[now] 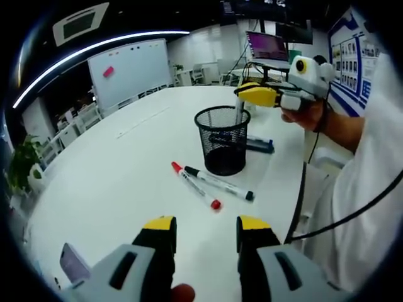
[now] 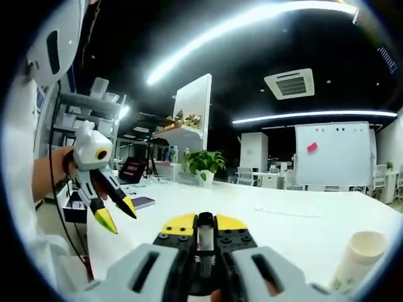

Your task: Place the scattered laser pointers and whiteboard markers into the pen holder and stack the scattered paper cups together

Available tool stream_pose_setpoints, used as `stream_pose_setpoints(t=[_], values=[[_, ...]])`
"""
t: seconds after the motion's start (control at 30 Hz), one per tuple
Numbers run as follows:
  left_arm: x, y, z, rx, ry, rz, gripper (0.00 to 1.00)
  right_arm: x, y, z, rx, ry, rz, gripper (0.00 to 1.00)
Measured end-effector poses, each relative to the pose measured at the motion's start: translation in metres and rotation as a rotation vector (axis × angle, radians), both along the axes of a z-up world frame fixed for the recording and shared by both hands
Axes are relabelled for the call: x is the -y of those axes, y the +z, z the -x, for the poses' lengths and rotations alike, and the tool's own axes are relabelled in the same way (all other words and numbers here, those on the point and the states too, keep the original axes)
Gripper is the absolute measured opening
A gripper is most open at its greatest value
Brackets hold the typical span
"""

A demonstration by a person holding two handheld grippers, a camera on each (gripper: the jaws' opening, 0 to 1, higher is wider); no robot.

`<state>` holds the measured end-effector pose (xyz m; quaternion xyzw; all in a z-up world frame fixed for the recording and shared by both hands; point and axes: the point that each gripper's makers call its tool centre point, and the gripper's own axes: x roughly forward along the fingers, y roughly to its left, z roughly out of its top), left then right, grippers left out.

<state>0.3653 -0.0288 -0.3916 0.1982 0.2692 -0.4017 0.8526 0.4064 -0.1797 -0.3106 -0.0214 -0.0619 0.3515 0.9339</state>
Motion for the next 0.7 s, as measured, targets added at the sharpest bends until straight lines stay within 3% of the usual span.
stream_pose_setpoints(t=[0.5, 0.7], values=[[-0.0005, 0.0045, -0.0004, 0.012, 0.005, 0.001, 0.39, 0.0003, -0.0019, -0.0013, -0.030, 0.000, -0.007, 0.11], [0.0003, 0.0043, 0.0008, 0.011, 0.000, 0.000, 0.39, 0.0027, -0.0026, -0.0012, -0.047, 0.002, -0.026, 0.19]])
